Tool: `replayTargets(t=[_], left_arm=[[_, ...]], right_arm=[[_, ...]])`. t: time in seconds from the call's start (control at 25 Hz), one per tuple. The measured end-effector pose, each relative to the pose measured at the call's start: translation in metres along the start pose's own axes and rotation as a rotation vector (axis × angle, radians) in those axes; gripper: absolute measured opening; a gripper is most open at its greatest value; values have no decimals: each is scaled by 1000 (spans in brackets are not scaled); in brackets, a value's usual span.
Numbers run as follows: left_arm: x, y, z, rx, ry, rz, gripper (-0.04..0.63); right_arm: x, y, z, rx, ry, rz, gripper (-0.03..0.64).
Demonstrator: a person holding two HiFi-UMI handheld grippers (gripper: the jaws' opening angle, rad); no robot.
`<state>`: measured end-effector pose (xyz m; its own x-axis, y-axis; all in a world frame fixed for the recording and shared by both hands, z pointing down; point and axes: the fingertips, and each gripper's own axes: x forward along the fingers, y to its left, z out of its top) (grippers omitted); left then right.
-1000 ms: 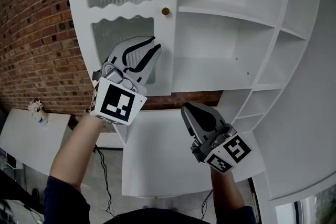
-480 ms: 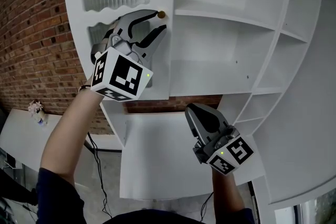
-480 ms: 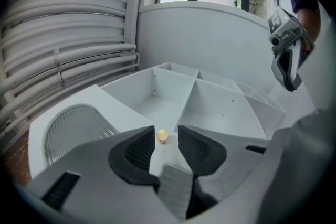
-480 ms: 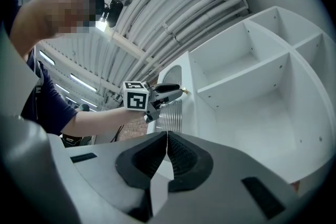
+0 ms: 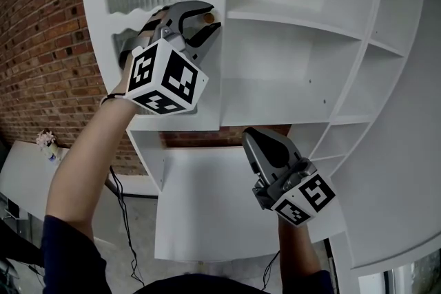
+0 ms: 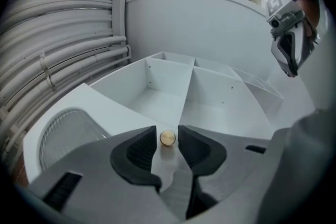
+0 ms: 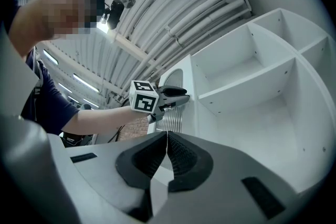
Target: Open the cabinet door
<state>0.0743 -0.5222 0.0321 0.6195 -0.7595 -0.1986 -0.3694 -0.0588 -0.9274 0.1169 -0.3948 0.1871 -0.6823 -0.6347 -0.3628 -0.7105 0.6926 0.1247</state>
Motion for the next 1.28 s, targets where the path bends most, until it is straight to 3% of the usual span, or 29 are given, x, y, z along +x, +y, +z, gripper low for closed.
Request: replayTargets(t=[0.52, 1.28], left_arm=[[3, 0, -3, 12, 53, 3, 89], [-43, 4, 22, 5, -9, -16, 75]], right_arm=[[-8, -3, 0, 14, -4, -3, 26], [-15, 31, 12, 20, -3, 7, 26]])
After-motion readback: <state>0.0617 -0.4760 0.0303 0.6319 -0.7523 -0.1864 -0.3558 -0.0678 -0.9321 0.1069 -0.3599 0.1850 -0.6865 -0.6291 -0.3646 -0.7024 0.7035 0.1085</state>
